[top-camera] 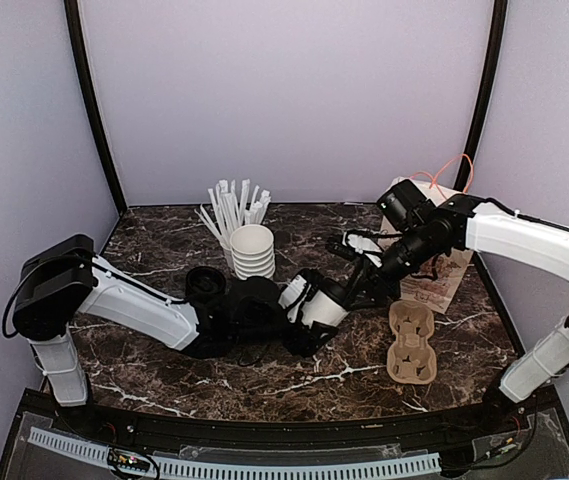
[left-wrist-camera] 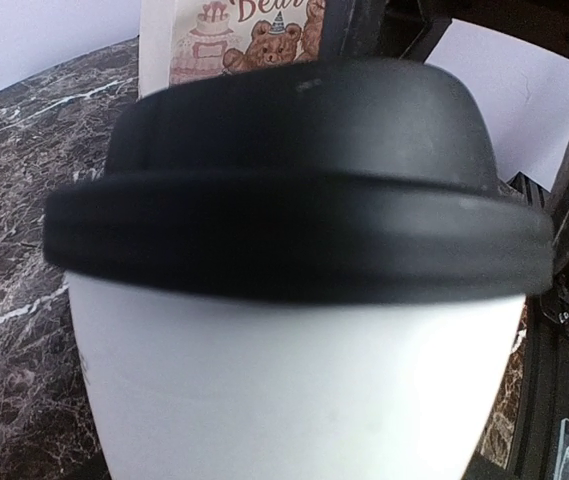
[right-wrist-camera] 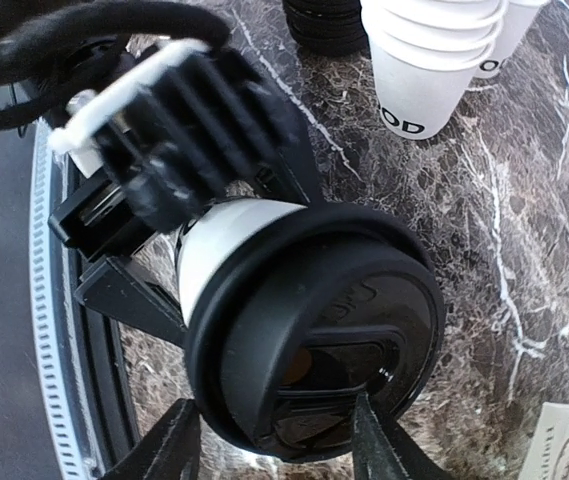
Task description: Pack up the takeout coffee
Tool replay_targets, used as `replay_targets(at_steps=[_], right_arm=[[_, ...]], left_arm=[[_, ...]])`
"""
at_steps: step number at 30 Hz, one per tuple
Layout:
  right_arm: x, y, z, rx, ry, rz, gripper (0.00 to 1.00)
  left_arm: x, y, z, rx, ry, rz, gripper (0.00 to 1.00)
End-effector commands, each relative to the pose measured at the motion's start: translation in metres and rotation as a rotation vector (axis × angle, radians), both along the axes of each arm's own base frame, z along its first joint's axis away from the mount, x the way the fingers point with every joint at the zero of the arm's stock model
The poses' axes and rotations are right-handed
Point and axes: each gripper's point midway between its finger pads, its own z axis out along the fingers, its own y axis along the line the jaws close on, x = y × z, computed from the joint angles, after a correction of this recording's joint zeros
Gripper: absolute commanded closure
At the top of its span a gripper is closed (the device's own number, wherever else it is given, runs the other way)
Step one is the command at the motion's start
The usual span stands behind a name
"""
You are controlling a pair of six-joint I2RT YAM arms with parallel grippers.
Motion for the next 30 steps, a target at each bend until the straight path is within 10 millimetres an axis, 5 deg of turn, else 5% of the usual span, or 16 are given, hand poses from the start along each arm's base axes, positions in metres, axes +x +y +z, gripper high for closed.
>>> replay_targets(at_steps=[1, 7, 23, 30], right_arm=[[-0.002, 0.012, 0.008, 0.015, -0.054, 0.036, 0.54], [0.008, 0.013, -0.005, -0.039, -0.093, 0.004, 0.73], [-0.001, 0.032, -0.031, -0.066, -0.06, 0.055, 0.75], [-0.015, 0.042, -0.035, -0.087, -0.08, 0.111, 0.75]], left_arm=[[0.004, -0.012, 0.012, -0.067, -0.016, 0.0, 0.22], [0.011, -0.019, 0.003, -0.065, -0.037, 0.014, 0.19], [0.013, -0.004, -0.015, -0.121, -0.074, 0.059, 0.08], [-0.004, 0.02, -0.019, -0.115, -0.064, 0.029, 0.07]])
